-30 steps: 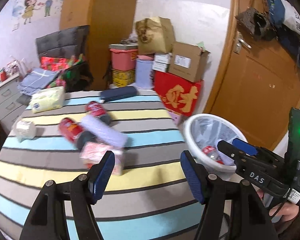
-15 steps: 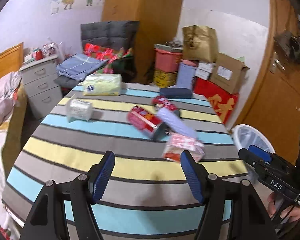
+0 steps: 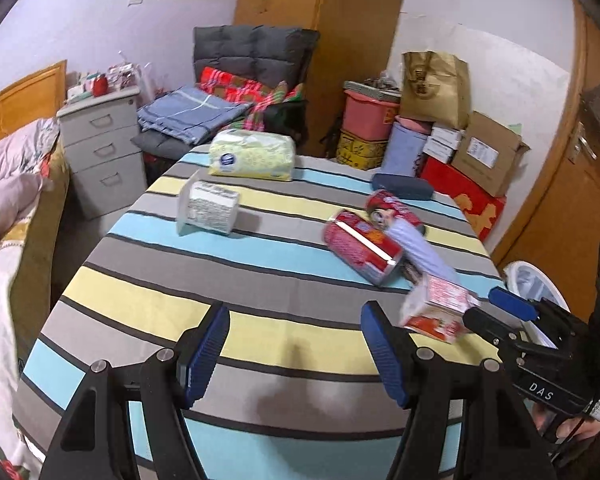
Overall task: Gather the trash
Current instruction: 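Move both grippers back over the table toward the white cup and carton, then grasp the white plastic cup with the left gripper while the right gripper grasps the pink drink carton, then carry the white cup and drink carton with both grippers over the bin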
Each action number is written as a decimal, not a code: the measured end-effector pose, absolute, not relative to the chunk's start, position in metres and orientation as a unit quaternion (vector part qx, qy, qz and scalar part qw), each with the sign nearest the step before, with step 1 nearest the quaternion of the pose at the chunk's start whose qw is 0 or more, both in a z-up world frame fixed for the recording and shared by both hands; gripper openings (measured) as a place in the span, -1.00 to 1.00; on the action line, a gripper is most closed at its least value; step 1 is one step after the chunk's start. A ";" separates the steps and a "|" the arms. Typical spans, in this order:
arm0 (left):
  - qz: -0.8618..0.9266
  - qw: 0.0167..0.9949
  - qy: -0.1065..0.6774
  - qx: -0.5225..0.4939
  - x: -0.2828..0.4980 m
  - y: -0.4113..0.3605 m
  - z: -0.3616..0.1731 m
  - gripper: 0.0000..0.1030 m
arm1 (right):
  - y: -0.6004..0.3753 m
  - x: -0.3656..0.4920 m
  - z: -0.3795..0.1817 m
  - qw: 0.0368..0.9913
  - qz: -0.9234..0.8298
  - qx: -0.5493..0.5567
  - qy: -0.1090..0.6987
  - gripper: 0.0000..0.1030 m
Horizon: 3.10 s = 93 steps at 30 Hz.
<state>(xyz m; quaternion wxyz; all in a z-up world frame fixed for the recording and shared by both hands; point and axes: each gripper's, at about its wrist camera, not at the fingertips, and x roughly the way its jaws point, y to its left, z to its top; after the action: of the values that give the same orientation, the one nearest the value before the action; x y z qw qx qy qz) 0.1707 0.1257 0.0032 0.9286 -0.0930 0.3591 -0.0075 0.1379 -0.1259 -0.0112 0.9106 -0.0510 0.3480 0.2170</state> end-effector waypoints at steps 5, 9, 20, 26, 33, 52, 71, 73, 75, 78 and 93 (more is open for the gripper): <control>0.008 0.927 0.363 -0.095 0.190 0.151 -0.003 0.32 | -0.117 0.146 -0.017 0.910 0.210 -0.074 0.351 0.17; 0.023 0.927 0.365 -0.087 0.209 0.172 -0.005 0.32 | -0.112 0.143 -0.016 0.908 0.209 -0.093 0.352 0.17; 0.032 0.922 0.380 -0.070 0.272 0.209 -0.017 0.32 | -0.101 0.154 -0.020 0.902 0.200 -0.095 0.369 0.17; 0.033 0.919 0.386 -0.074 0.302 0.219 -0.034 0.32 | -0.101 0.155 -0.027 0.894 0.205 -0.073 0.391 -0.04; -0.047 0.916 0.390 -0.082 0.310 0.196 -0.042 0.32 | -0.096 0.154 -0.027 0.894 0.205 -0.071 0.392 -0.18; -0.035 0.936 0.349 -0.038 0.314 0.212 -0.024 0.45 | -0.095 0.155 -0.029 0.893 0.197 -0.054 0.402 -0.25; -0.121 0.913 0.388 -0.013 0.350 0.185 -0.055 0.45 | -0.096 0.154 -0.031 0.892 0.196 -0.044 0.405 -0.25; -0.126 0.912 0.390 -0.018 0.350 0.182 -0.054 0.43 | -0.095 0.153 -0.031 0.892 0.196 -0.046 0.405 -0.25; -0.131 0.911 0.390 -0.021 0.347 0.177 -0.053 0.42 | -0.096 0.152 -0.030 0.892 0.196 -0.046 0.404 -0.26; -0.126 0.913 0.389 -0.018 0.343 0.171 -0.052 0.40 | -0.097 0.151 -0.030 0.892 0.197 -0.046 0.404 -0.26; -0.126 0.919 0.373 -0.015 0.288 0.137 -0.024 0.38 | -0.113 0.141 -0.023 0.902 0.190 -0.015 0.388 -0.26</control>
<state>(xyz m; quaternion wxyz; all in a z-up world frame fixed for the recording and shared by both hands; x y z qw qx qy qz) 0.2876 0.1371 -0.0242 0.9192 -0.0151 0.3728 -0.1257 0.1412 -0.1134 -0.0231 0.9017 -0.0149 0.3881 0.1897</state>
